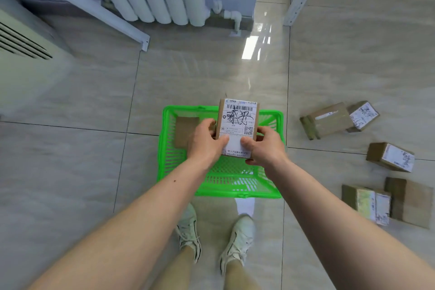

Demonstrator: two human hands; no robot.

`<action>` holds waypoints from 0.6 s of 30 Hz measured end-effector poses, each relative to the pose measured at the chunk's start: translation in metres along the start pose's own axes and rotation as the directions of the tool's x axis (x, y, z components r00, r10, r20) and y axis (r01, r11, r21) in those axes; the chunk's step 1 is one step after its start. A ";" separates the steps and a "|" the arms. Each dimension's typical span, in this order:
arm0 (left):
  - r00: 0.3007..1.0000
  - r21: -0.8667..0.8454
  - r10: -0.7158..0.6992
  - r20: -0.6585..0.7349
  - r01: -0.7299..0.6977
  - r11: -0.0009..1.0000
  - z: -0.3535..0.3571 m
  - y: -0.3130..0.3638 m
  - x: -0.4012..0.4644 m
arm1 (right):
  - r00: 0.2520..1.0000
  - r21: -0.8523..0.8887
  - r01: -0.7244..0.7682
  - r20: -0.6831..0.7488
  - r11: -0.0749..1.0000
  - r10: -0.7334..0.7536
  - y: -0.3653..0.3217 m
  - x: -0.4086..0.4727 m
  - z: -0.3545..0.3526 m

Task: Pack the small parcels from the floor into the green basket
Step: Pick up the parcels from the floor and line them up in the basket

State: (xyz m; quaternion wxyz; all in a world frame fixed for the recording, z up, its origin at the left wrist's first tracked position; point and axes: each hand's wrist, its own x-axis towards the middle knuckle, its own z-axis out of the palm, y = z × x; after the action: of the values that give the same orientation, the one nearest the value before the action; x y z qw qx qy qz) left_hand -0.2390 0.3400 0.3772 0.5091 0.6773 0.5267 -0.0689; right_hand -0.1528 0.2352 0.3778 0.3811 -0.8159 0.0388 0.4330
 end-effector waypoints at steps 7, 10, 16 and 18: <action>1.000 0.122 0.006 -0.022 -0.003 0.992 0.008 -0.092 0.068 | 0.999 -0.049 -0.038 0.032 0.998 0.039 0.052 0.059 0.081; 0.999 0.221 0.031 -0.034 -0.022 0.975 0.027 -0.126 0.105 | 0.998 -0.053 -0.055 0.018 0.997 0.056 0.080 0.094 0.107; 0.983 0.369 0.048 -0.176 0.021 0.929 0.062 -0.176 0.180 | 0.999 -0.089 -0.031 0.012 0.996 0.032 0.124 0.179 0.153; 0.959 0.417 0.091 -0.267 0.030 0.908 0.068 -0.184 0.197 | 1.000 -0.095 -0.014 0.010 0.995 0.015 0.131 0.198 0.164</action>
State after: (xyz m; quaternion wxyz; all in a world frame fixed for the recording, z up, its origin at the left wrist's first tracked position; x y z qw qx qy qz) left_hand -0.2672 0.4013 0.1077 0.2739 0.7812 0.5559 -0.0752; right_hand -0.1920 0.3032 0.0997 0.3390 -0.8306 0.0223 0.4413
